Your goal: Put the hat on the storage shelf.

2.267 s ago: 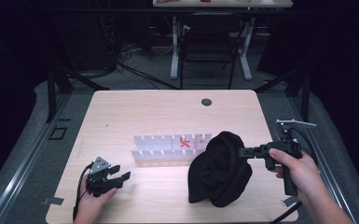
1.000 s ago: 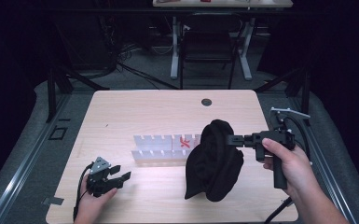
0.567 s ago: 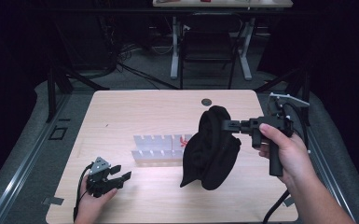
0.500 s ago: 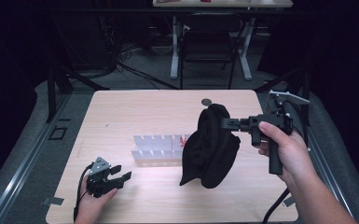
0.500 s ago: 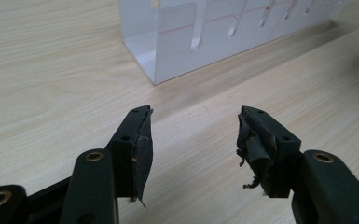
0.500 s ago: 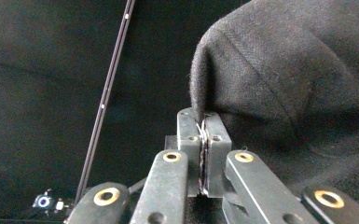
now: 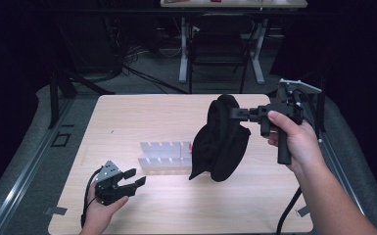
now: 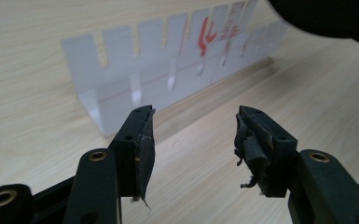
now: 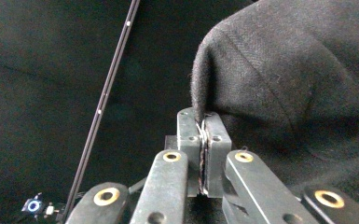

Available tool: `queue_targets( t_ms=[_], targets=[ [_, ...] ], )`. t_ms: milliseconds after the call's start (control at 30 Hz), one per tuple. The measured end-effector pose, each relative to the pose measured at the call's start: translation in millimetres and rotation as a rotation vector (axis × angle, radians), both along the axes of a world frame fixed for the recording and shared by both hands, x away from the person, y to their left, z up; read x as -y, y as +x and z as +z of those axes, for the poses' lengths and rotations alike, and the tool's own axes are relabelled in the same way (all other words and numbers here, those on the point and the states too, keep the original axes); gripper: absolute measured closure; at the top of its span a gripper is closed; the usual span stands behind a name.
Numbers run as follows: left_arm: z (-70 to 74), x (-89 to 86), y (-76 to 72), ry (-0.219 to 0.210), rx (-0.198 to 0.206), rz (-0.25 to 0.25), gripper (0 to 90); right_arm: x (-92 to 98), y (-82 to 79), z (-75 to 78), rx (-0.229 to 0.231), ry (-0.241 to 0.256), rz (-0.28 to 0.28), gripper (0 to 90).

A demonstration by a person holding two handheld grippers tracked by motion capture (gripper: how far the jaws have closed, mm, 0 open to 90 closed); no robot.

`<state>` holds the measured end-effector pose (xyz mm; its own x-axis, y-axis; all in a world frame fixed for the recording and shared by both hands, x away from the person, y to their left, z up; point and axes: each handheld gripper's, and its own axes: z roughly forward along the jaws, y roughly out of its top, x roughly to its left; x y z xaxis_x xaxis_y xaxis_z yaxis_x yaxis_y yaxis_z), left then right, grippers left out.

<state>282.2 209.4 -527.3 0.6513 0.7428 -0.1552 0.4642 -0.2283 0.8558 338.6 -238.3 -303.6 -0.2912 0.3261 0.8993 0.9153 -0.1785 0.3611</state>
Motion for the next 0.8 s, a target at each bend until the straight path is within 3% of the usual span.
queue_targets(
  t_ms=[133,267,400,633,800],
  targets=[
    [9.3,9.5,1.3,0.005,0.021,-0.035,47.1,-1.0,12.6,-3.0,-0.006,-0.009,-0.006,88.6],
    [18.0,20.3,4.9,-0.033,0.026,-0.061,50.1,-2.2,23.4,-6.5,-0.006,-0.012,-0.006,88.5],
    [28.4,34.0,6.8,-0.039,0.041,-0.098,52.2,-4.8,35.9,-9.5,-0.006,-0.006,-0.006,88.6],
    [47.1,63.1,13.4,-0.029,0.104,-0.146,53.2,-13.7,51.6,-12.6,0.005,-0.013,-0.005,88.5],
    [53.7,85.4,17.3,0.021,0.149,-0.169,53.5,-20.2,59.2,-13.7,0.010,-0.015,-0.001,88.5]
  ],
)
